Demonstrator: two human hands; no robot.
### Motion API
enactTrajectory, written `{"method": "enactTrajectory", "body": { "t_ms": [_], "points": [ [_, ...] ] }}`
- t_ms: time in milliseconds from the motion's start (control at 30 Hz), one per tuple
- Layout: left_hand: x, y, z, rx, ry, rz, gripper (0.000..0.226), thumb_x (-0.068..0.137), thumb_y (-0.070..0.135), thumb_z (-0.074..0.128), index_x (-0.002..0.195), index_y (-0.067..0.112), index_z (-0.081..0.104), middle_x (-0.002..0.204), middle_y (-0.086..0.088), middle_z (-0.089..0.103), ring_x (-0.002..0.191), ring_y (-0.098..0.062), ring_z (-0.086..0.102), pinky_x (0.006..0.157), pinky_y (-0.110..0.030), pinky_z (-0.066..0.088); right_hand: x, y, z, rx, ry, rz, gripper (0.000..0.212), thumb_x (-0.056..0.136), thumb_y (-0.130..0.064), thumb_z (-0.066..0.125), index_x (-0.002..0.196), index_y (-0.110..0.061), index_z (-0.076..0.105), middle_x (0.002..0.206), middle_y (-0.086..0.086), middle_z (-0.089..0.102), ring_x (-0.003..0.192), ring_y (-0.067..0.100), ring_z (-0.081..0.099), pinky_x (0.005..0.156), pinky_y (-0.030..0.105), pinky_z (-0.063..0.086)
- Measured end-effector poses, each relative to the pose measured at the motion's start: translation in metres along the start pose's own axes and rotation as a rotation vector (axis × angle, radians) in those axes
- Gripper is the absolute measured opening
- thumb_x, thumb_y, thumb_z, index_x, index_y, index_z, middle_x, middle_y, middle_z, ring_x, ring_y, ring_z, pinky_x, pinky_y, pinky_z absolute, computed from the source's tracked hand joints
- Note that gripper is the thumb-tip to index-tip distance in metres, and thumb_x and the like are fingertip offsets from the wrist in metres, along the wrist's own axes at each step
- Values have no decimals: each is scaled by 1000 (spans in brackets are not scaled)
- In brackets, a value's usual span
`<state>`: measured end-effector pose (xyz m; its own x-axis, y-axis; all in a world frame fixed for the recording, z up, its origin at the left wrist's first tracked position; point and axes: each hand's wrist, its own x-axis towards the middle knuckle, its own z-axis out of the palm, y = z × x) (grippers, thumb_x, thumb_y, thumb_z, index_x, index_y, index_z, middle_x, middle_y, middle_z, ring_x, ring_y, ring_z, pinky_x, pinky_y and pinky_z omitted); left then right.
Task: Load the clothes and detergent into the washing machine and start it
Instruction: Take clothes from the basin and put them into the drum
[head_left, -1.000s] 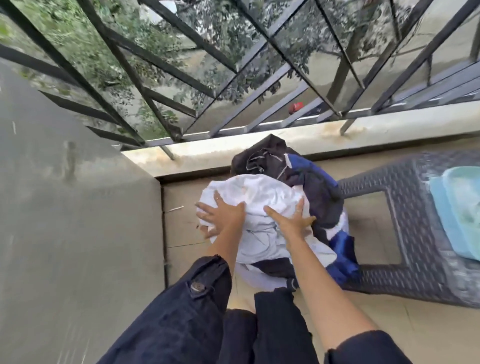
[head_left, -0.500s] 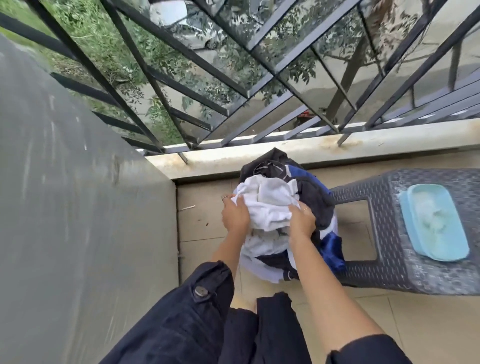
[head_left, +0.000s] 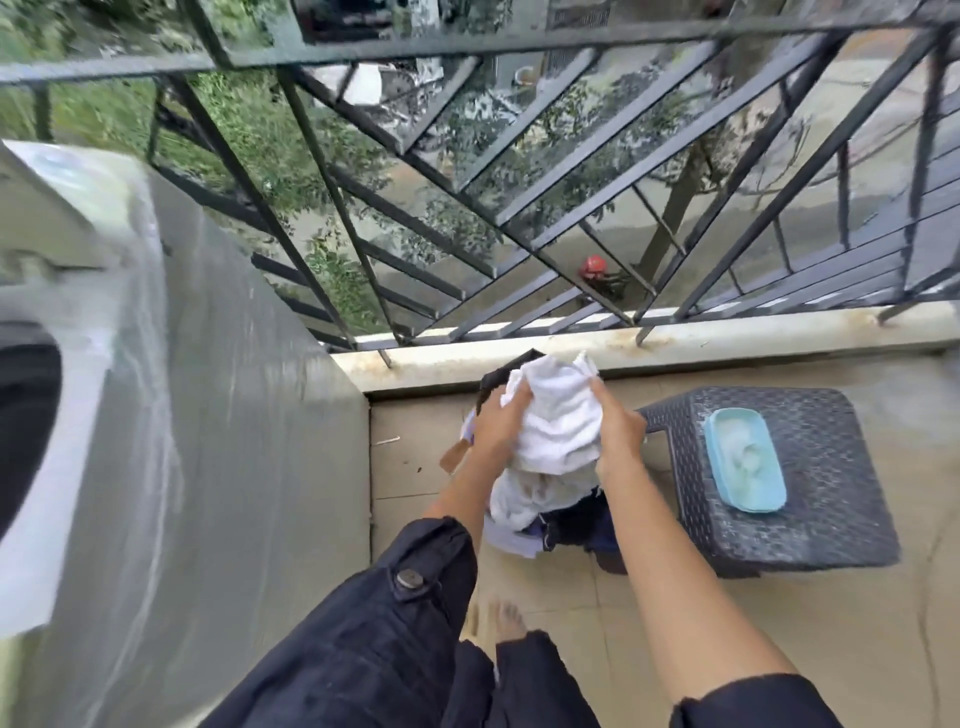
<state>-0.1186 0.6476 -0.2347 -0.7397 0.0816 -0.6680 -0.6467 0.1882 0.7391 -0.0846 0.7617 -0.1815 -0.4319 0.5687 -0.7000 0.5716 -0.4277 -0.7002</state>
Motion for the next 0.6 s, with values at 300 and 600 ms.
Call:
{"method": "enactTrajectory", "body": {
  "t_ms": [300,600],
  "points": [
    [-94,98,-34,-242,125,86,79,60,70,55,110,10,65,111,-11,69,101,-30,66,94,-46,52,-85,-70,12,75,-195,-17,51,46,-50,79,82,-15,69,101,9,73,94,28,68,82,38,56],
    [-124,128,-53,-188,54,133,67,82,61,52,121,7,61,120,-10,65,105,-26,64,93,-37,51,-135,-97,16,85,-70,-108,27,74,-33,75,66,-15,56,92,6,63,88,26,62,81,36,53]
  ]
}}
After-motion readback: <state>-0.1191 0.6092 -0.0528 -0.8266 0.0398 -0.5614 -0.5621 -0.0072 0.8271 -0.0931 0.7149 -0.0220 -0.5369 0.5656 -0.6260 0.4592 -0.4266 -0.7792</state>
